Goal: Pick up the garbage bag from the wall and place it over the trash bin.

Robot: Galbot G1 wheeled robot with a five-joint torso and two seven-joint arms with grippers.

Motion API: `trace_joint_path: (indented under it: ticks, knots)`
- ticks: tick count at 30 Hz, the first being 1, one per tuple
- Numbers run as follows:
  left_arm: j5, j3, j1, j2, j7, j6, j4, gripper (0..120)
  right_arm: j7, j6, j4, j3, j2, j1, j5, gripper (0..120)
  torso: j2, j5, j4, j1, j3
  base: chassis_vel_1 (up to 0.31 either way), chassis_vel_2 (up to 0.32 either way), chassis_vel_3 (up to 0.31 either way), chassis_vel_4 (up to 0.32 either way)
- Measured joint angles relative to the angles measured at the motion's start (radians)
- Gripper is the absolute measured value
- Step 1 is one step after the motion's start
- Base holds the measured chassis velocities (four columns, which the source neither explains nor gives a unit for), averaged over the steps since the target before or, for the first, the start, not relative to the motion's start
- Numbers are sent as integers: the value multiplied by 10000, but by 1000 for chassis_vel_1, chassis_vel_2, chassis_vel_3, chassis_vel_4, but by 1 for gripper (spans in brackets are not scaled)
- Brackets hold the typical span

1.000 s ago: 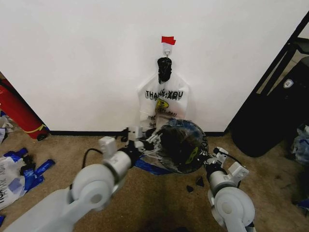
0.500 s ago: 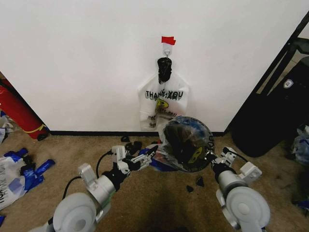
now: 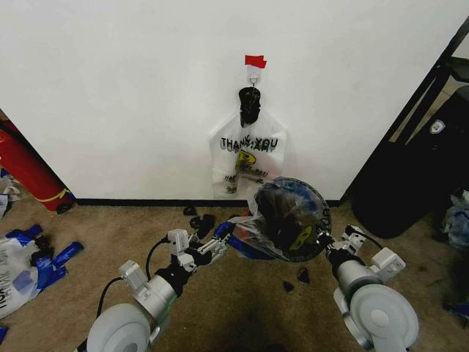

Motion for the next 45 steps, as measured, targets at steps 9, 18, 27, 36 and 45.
trace_joint_path:
  ticks: [9,18,27,36,45]
  knots:
    - [-13,48,-53,-177,-306,-79,47,22,11,-14,99,-20,57,-114,7,0,0,0,-1,0,0,0,0,0,0]
    - [-116,137,-356,-429,-701,-68,214,0,12,-72,163,-122,118,-192,16,0,0,0,-1,0,0,0,0,0,0]
    - [-375,517,-1190,-910,-1049,170,1791,0,-25,-511,419,-261,112,-419,32,0,0,-2,-2,1,2,0,0,0,0]
    - [188,818,-1304,-1199,-951,286,2336,0,-197,-645,497,-464,185,-552,-6,0,0,-1,0,1,2,0,0,0,0]
    - [589,450,-997,-825,-532,803,1858,15,-221,-662,317,-559,212,-537,-105,0,0,-1,-1,1,0,0,0,0,0]
